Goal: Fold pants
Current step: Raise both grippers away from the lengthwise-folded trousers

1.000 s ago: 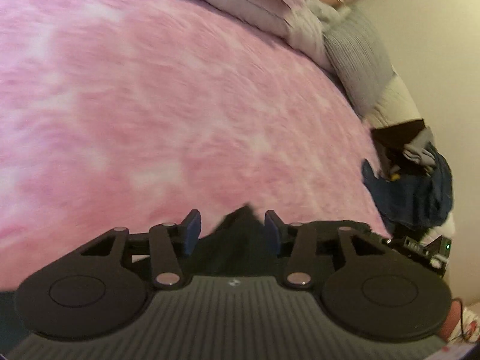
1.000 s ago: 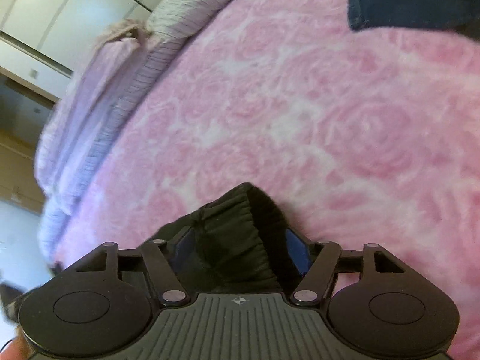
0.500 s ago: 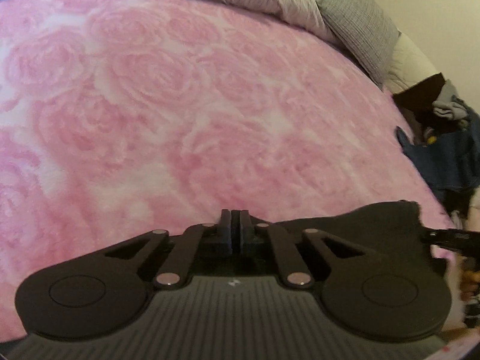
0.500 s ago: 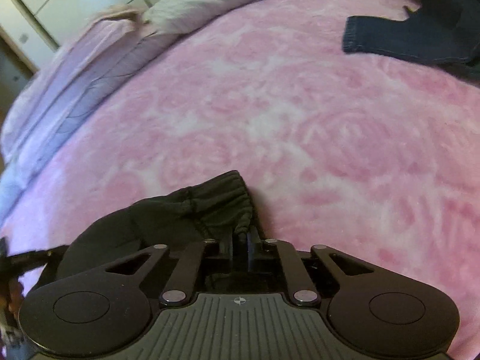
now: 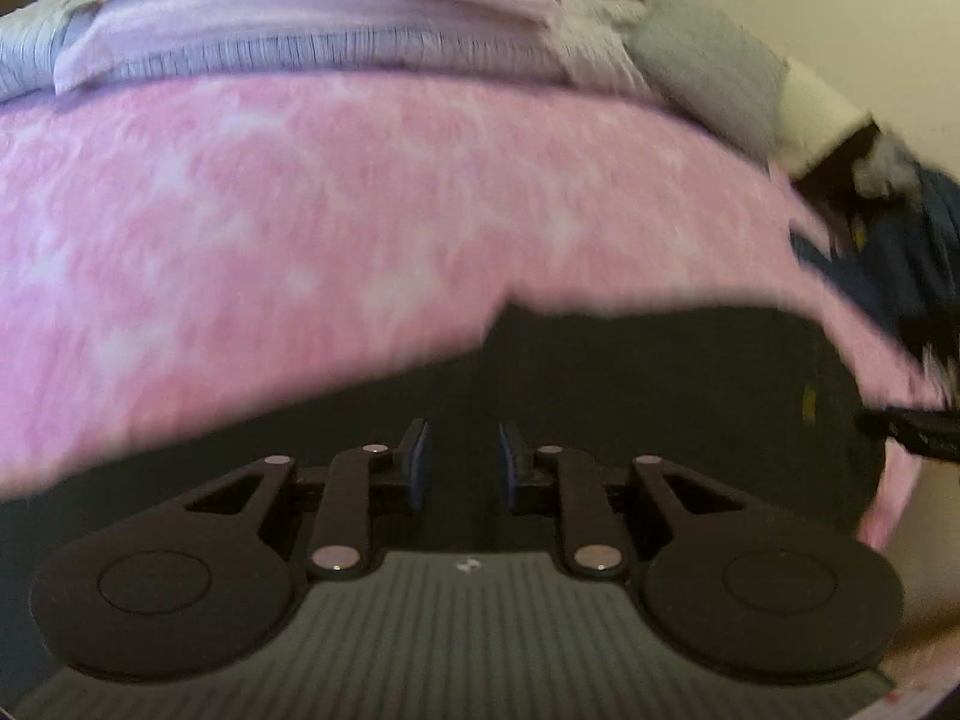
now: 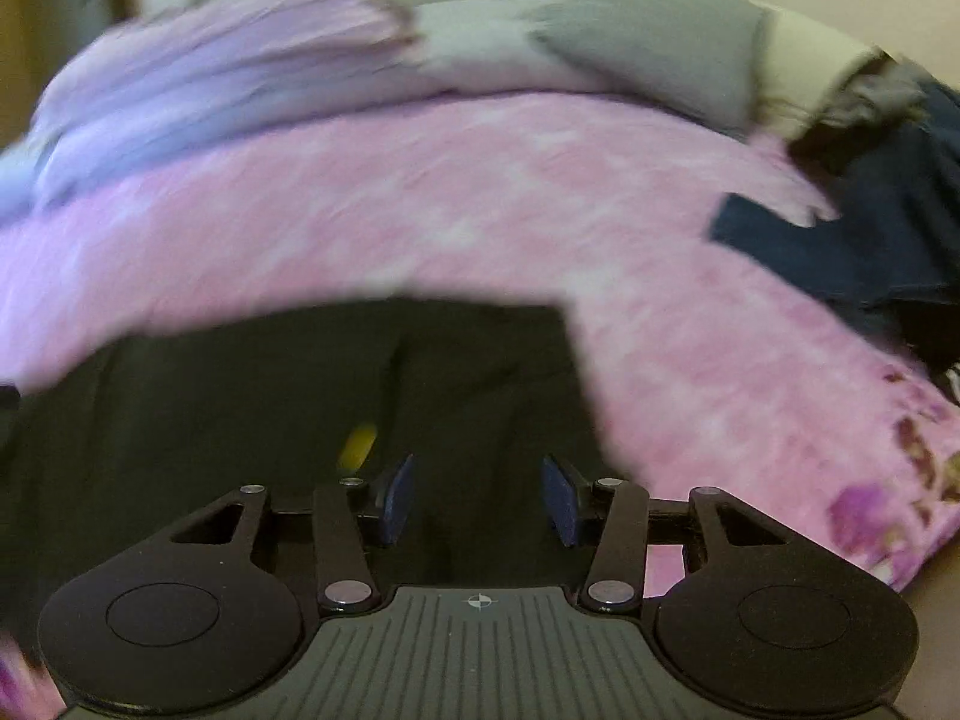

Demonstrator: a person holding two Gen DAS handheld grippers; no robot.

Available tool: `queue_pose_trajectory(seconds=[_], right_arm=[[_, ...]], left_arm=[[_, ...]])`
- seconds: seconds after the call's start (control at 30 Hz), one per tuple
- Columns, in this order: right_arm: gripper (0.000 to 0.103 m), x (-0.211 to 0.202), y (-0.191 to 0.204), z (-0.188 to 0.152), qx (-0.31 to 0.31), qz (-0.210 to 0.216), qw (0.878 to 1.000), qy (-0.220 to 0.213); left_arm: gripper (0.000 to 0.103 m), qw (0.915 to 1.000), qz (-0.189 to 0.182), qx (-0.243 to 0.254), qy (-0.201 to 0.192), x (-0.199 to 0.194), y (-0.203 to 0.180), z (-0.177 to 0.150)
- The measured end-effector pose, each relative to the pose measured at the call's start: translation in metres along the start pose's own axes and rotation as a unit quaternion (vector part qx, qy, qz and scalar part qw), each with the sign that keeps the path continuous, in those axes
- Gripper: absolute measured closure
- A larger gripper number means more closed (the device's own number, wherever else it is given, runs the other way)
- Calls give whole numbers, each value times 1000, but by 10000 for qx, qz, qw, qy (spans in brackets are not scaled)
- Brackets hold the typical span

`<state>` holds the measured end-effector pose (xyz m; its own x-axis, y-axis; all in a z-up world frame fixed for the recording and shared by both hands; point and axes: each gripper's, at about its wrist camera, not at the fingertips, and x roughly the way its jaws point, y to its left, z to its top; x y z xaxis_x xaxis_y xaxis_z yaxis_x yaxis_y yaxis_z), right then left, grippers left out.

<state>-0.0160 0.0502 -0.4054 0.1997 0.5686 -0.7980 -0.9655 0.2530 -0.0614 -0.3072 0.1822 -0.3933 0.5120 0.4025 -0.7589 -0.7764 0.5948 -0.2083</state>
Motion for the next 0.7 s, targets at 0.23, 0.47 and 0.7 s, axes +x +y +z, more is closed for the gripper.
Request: queue_pose_trajectory(seconds=[0.23, 0.47, 0.7], right_arm=[[59, -27, 16, -20, 32, -368, 9956, -864], [57, -18, 86, -67, -691, 1, 9888, -1322], [57, -70, 112, -57, -292, -420, 9909, -1243]], left_arm=[[84, 9982, 294, 431, -281, -14, 17, -49], [78, 9968, 138, 307, -727, -34, 19, -94], [74, 9942, 671, -97, -834, -85, 19, -124]])
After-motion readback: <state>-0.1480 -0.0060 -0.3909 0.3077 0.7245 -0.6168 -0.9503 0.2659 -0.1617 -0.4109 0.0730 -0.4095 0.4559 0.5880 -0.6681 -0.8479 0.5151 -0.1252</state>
